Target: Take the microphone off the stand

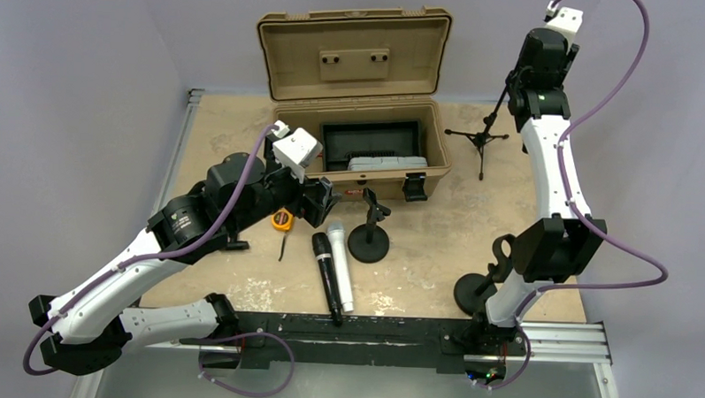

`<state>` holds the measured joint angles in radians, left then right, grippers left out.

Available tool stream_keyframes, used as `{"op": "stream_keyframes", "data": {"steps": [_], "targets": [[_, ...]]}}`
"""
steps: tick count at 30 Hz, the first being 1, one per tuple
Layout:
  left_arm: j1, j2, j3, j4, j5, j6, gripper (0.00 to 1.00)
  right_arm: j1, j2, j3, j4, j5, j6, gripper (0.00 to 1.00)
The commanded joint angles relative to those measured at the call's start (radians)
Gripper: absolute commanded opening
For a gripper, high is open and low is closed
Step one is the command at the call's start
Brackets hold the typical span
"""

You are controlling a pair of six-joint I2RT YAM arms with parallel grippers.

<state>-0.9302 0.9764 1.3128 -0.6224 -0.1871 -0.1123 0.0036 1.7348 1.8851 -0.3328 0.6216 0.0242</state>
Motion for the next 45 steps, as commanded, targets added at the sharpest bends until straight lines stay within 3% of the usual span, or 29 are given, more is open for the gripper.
{"op": "stream_keyframes", "data": {"steps": [1,6,18,29,45], "targets": [[0.002,-0.002,0.005,0.032,0.009,-0.008,0.99,-0.001,0.004,0.072,0.032,0.010,-0.034,0.31],[0.002,-0.001,0.006,0.030,0.007,-0.008,0.99,0.023,0.015,0.135,0.027,0.022,-0.065,0.16],[0.002,0.002,0.006,0.030,0.000,-0.004,0.99,0.056,-0.009,0.196,0.107,0.042,-0.111,0.00],[0.002,0.006,0.004,0.029,-0.004,-0.001,0.99,0.136,0.006,0.380,0.174,0.096,-0.199,0.00],[0.002,0.017,0.004,0.030,-0.012,0.002,0.99,0.172,-0.020,0.492,0.224,0.059,-0.203,0.00]]}}
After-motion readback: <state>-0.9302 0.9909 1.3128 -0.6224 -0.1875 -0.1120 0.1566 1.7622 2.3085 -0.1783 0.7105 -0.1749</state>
